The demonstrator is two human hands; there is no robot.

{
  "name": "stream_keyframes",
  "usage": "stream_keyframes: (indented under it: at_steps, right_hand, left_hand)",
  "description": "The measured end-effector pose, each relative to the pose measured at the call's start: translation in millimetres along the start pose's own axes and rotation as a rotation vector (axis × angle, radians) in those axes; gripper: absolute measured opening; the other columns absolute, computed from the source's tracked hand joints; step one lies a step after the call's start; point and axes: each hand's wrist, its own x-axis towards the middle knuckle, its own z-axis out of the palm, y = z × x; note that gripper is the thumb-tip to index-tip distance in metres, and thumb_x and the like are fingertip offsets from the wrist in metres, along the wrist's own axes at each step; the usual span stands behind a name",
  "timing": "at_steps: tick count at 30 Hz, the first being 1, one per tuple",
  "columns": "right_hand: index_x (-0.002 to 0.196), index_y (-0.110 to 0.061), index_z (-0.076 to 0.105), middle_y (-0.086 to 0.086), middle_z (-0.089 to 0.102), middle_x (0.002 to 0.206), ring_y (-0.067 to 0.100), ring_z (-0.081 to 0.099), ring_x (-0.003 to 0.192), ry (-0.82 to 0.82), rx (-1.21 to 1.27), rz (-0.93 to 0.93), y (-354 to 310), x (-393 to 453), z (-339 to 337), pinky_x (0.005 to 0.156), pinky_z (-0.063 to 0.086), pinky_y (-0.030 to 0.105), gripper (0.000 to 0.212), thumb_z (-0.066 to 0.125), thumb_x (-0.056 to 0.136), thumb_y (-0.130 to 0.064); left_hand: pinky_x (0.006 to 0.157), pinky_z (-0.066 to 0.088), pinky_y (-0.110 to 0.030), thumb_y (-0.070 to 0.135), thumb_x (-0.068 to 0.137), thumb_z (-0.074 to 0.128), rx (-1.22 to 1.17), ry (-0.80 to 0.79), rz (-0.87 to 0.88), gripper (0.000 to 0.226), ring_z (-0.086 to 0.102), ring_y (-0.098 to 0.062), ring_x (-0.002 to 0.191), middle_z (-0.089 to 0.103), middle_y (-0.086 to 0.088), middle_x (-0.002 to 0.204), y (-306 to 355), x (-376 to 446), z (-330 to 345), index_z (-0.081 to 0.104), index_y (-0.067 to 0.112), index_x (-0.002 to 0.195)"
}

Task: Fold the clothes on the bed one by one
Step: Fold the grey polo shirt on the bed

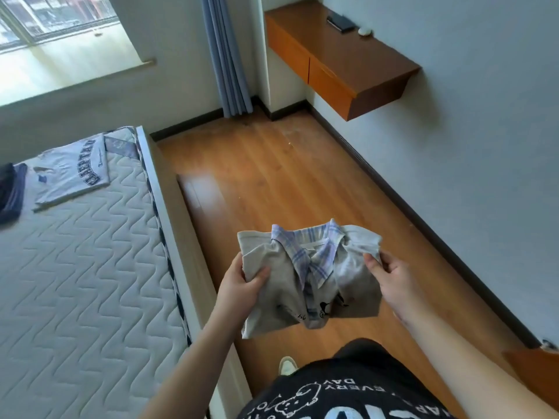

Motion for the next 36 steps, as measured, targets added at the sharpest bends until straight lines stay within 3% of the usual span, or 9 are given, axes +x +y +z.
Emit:
stream_keyframes:
  at_steps: [5, 8, 11, 17, 21, 24, 28, 33, 36]
  right_hand:
    - [0.100, -0.039, 0.073, -0.007, 0.075, 0.102, 0.013, 0.071, 0.096, -0.033, 0.006, 0.012, -20, 84, -5, 0.083, 0.055, 0.034, 0.019, 0.063, 0.086, -0.046]
    - [0.101, -0.043, 0.072, -0.009, 0.075, 0.101, 0.012, 0.071, 0.096, -0.073, -0.005, -0.017, -37, 144, -11, 0.080, 0.055, 0.030, 0.031, 0.065, 0.077, -0.063]
    - [0.105, -0.044, 0.070, -0.012, 0.074, 0.103, 0.009, 0.070, 0.098, -0.109, -0.037, -0.042, -55, 201, -19, 0.087, 0.055, 0.039, 0.049, 0.063, 0.070, -0.078]
    - [0.108, -0.043, 0.069, -0.015, 0.074, 0.103, 0.003, 0.069, 0.097, -0.241, -0.106, -0.104, -115, 303, -10, 0.087, 0.053, 0.035, 0.044, 0.060, 0.078, -0.073]
    - [0.109, -0.040, 0.070, -0.013, 0.074, 0.103, 0.006, 0.070, 0.096, -0.332, -0.091, -0.132, -151, 360, 37, 0.081, 0.052, 0.029, 0.023, 0.061, 0.091, -0.050]
    - [0.108, -0.044, 0.071, -0.014, 0.074, 0.104, 0.005, 0.070, 0.096, -0.397, -0.087, -0.120, -172, 400, 84, 0.077, 0.052, 0.021, 0.023, 0.063, 0.087, -0.051]
    - [0.107, -0.042, 0.072, -0.013, 0.074, 0.106, 0.006, 0.069, 0.099, -0.505, -0.110, -0.133, -194, 442, 152, 0.086, 0.052, 0.032, 0.028, 0.064, 0.082, -0.052]
    - [0.108, -0.033, 0.073, -0.010, 0.074, 0.107, 0.009, 0.069, 0.102, -0.606, -0.171, -0.178, -231, 480, 229, 0.091, 0.052, 0.033, 0.030, 0.065, 0.082, -0.047]
    - [0.105, -0.035, 0.074, -0.011, 0.074, 0.105, 0.006, 0.069, 0.098, -0.609, -0.168, -0.174, -248, 504, 264, 0.082, 0.053, 0.023, 0.026, 0.065, 0.082, -0.045]
  left_hand:
    - [0.082, 0.059, -0.042, 0.038, 0.082, 0.069, 0.058, -0.018, 0.030, 0.033, 0.070, -0.006, 0.093, 0.072, 0.015, 0.105, 37, 77, 19, 0.060, 0.050, 0.111]
    - [0.084, 0.059, -0.045, 0.032, 0.084, 0.069, 0.044, 0.019, 0.024, 0.032, 0.070, -0.009, 0.095, 0.072, 0.012, 0.106, 57, 125, 26, 0.061, 0.049, 0.110]
    - [0.085, 0.059, -0.045, 0.027, 0.085, 0.069, 0.027, 0.052, 0.021, 0.033, 0.070, -0.009, 0.096, 0.072, 0.010, 0.107, 80, 163, 34, 0.061, 0.048, 0.109]
    - [0.086, 0.058, -0.046, 0.032, 0.079, 0.071, -0.053, 0.171, 0.026, 0.033, 0.070, -0.014, 0.099, 0.073, 0.006, 0.108, 127, 220, 34, 0.063, 0.045, 0.108]
    - [0.081, 0.059, -0.044, 0.031, 0.077, 0.074, -0.143, 0.285, 0.026, 0.033, 0.071, -0.020, 0.098, 0.073, 0.001, 0.107, 138, 253, 3, 0.066, 0.039, 0.108]
    - [0.076, 0.059, -0.037, 0.031, 0.077, 0.076, -0.205, 0.356, 0.016, 0.039, 0.071, -0.021, 0.099, 0.073, -0.002, 0.109, 140, 282, -31, 0.065, 0.030, 0.114]
    - [0.070, 0.058, -0.028, 0.030, 0.078, 0.074, -0.226, 0.393, 0.023, 0.038, 0.071, -0.019, 0.097, 0.073, -0.002, 0.107, 140, 324, -76, 0.065, 0.026, 0.115]
    - [0.081, 0.059, -0.041, 0.034, 0.077, 0.073, -0.263, 0.412, 0.019, 0.030, 0.071, -0.019, 0.098, 0.074, -0.002, 0.107, 145, 365, -124, 0.068, 0.034, 0.107]
    - [0.078, 0.059, -0.038, 0.039, 0.072, 0.074, -0.287, 0.455, 0.003, 0.033, 0.071, -0.019, 0.097, 0.075, -0.002, 0.104, 149, 393, -153, 0.070, 0.032, 0.104]
